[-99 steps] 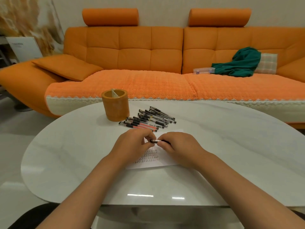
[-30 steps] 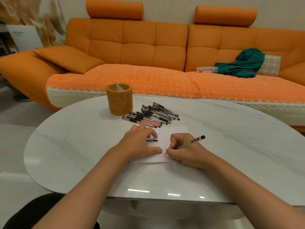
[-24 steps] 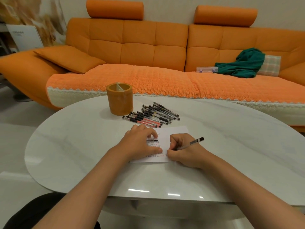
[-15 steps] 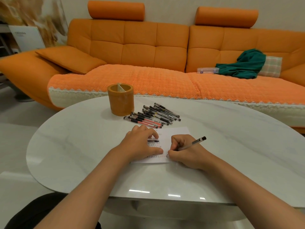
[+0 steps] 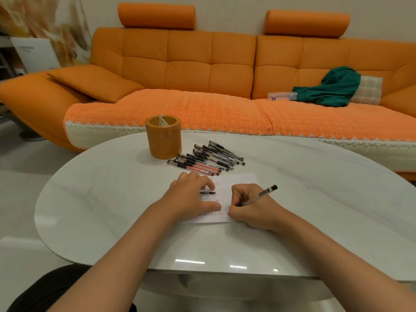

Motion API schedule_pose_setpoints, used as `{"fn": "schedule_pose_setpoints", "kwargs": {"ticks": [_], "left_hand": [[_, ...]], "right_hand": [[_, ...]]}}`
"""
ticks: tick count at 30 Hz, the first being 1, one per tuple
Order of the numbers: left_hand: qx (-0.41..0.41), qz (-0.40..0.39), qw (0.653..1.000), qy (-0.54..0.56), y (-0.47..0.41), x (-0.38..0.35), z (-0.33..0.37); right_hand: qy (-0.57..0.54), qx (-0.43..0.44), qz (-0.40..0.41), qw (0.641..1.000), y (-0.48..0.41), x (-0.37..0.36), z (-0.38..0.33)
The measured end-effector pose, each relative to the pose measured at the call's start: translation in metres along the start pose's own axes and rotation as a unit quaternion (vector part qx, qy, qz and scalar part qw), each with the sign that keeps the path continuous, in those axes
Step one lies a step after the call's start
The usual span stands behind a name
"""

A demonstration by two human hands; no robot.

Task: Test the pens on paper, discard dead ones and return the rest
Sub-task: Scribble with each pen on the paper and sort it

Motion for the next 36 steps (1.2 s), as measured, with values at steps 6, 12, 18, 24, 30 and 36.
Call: {"fn": "schedule_pose_setpoints", "kwargs": {"ticks": [6, 12, 18, 24, 30, 36], "left_hand": [[-0.008, -0.010, 1.000, 0.007, 0.001, 0.001, 0.000], [0.012, -0.002, 0.995, 0.096, 0.002, 0.016, -0.007], [0.019, 0.018, 0.998, 0.059, 0.003, 0.030, -0.013], [-0.012, 0.016, 1.000, 0.006, 0.005, 0.027, -0.005], [-0.024, 0.066, 0.996, 0.060, 0.004, 0.035, -0.002], [-0.029, 0.075, 0.993, 0.089, 0.004, 0.037, 0.001]], "right_hand": [[-0.121, -0.043, 0.054, 0.990, -0.001, 0.013, 0.003], [-0.151, -0.015, 0.064, 0.986, 0.000, 0.016, -0.003], [-0.252, -0.073, 0.076, 0.962, -0.007, 0.027, -0.007], [-0.207, -0.074, 0.077, 0.972, -0.010, 0.030, -0.014], [0.054, 0.032, 0.089, 0.994, -0.008, 0.038, -0.033], [0.327, 0.070, 0.095, 0.938, -0.007, 0.031, -0.034]]}}
Point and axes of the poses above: each hand's wrist, its own y-axis away from the middle knuckle, its own x-axis out of the back of the hand, z = x × y, the point moved 9 cm from there along -y, towards the middle knuckle, and after that the axes turned 8 degrees about z, right-handed, at the moved point
